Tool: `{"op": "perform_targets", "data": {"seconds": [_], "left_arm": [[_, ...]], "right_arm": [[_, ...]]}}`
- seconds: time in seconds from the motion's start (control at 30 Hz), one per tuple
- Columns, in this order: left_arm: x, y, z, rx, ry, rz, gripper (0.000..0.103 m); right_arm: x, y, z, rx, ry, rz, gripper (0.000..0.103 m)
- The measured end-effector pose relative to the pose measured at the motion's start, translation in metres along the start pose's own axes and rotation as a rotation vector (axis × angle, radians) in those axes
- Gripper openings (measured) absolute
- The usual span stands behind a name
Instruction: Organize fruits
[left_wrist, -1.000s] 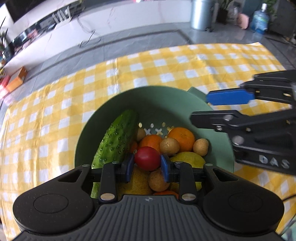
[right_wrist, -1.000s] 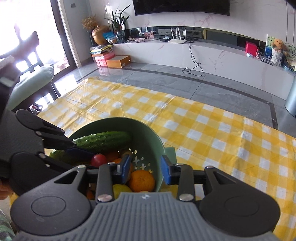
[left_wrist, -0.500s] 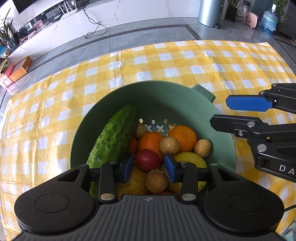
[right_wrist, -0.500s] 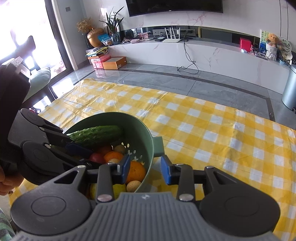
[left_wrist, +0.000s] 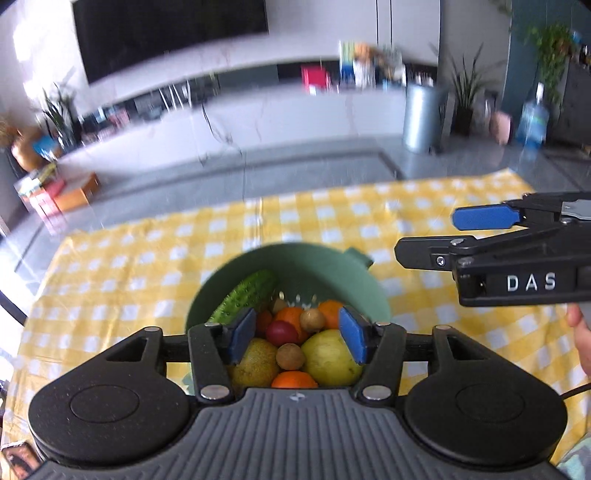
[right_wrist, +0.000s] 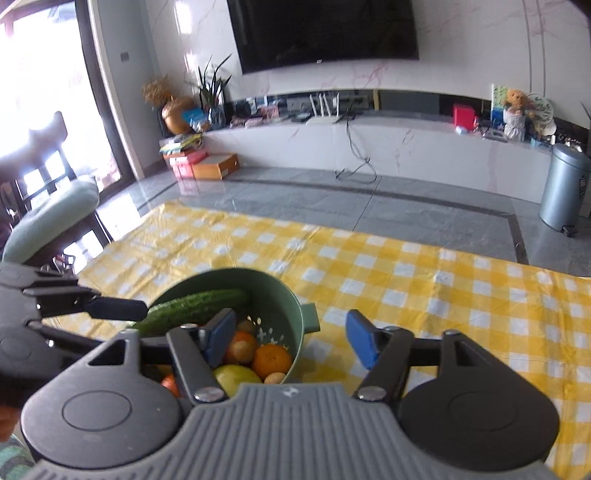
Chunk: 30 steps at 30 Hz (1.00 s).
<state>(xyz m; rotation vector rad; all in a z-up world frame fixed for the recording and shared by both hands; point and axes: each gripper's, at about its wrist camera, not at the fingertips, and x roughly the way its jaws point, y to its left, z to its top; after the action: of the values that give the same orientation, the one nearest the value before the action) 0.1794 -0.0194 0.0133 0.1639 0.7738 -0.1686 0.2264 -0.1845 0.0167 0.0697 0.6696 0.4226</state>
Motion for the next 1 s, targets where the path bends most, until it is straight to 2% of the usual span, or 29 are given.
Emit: {"op": "perform_targets", "data": {"seconds": [0.27,0.37,0.5,0.6,0.73,0.9,1.0], "left_arm": [[-0.073,-0.006,-0.020,-0.050,-0.223,0.007,0.089],[-0.094,-0.013,-0.029,-0.035,-0.309,0.045,0.093],[-0.107,-0.025,-0.042,-0.014,-0.370,0.121,0.097],[-0.112,-0.032,-0.052,0.011,-0.387,0.171,0.097],[-0.115,-0.041,-0.064,0.036,-0.398,0.179,0.097],[-0.113,-0.041,-0.081,-0.004,-0.335,0.139,0.097],[-0.105,-0.035,-0.089,-0.022,-0.299,0.173,0.097]], "right_arm": [[-0.080,0.023,-0.007,-0.019,-0.156,-0.085,0.093],[-0.107,0.033,-0.015,-0.026,-0.212,-0.112,0.099],[-0.140,0.050,-0.033,-0.047,-0.280,-0.165,0.099],[-0.160,0.061,-0.052,-0.039,-0.309,-0.182,0.099],[-0.172,0.075,-0.074,-0.036,-0.308,-0.191,0.099],[-0.170,0.089,-0.100,-0.037,-0.293,-0.204,0.099],[-0.162,0.092,-0.114,-0.028,-0.268,-0.218,0.099]]}}
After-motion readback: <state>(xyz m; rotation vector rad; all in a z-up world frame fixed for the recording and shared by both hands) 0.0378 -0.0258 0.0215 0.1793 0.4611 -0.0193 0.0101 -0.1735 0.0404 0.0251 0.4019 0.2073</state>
